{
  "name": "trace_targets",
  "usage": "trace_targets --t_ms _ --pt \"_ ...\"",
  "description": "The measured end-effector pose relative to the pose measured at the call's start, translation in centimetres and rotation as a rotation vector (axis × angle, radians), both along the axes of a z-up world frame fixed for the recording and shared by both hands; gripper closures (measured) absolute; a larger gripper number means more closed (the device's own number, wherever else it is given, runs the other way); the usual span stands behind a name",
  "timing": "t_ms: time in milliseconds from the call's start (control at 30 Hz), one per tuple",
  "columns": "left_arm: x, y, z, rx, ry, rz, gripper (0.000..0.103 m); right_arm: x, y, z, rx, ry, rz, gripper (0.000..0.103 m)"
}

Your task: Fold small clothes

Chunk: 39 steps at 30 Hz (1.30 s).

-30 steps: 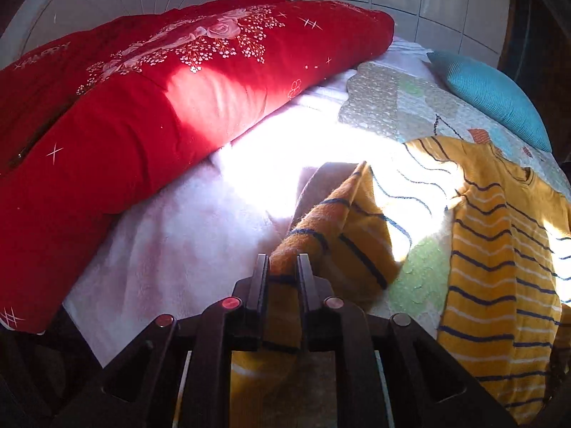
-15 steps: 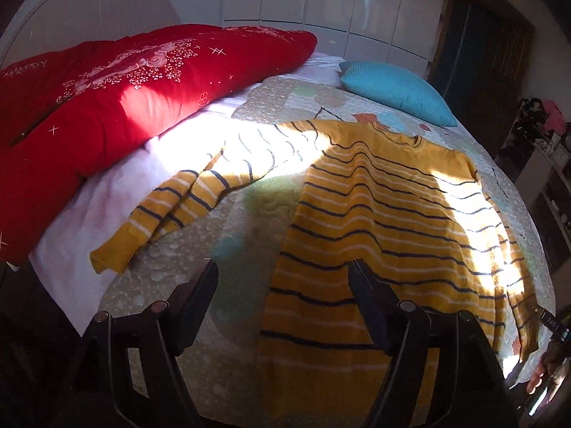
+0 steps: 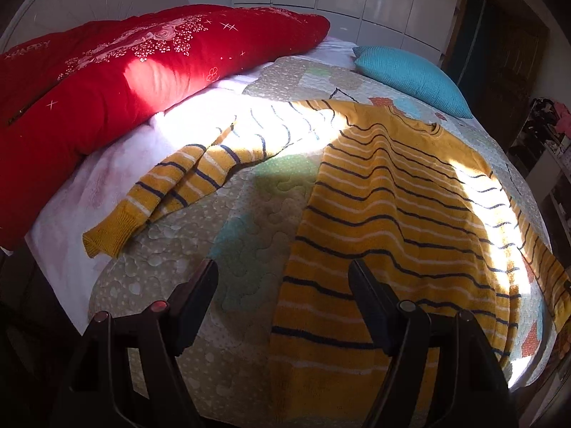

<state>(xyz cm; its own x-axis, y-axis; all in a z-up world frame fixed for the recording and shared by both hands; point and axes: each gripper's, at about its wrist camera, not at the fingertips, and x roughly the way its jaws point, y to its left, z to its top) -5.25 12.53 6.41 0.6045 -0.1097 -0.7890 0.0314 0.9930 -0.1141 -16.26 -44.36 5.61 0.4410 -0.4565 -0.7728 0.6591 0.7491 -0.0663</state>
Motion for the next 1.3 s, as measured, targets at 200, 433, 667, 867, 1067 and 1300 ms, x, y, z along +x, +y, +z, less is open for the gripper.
trace_targets --t_ms 200,433,667,867,1067,1300 --pt "0.2 -1.5 -4.0 -0.054 0.099 -0.1 0.028 -0.2 12.1 -1.4 0.43 -0.186 0.43 0.05" --pt "-1.4 -3.0 -4.2 0.093 0.107 -0.14 0.092 1.8 22.2 -5.2 0.346 -0.046 0.609 0.094" --pt "-5.5 -0.4 -2.6 0.045 0.095 -0.121 0.092 -3.0 18.9 -4.0 0.401 -0.041 0.557 0.095" --pt "-6.3 0.7 0.4 0.0 -0.022 -0.08 0.051 -7.2 6.9 -3.9 0.488 -0.291 0.131 0.042" --pt "-5.1 -1.0 1.5 -0.086 -0.031 -0.103 0.05 -9.4 -1.1 -5.8 0.626 -0.488 -0.145 0.044" --pt "-4.2 -3.3 1.6 -0.061 -0.022 -0.121 0.05 -6.5 -6.7 -5.5 0.627 -0.522 -0.251 0.098"
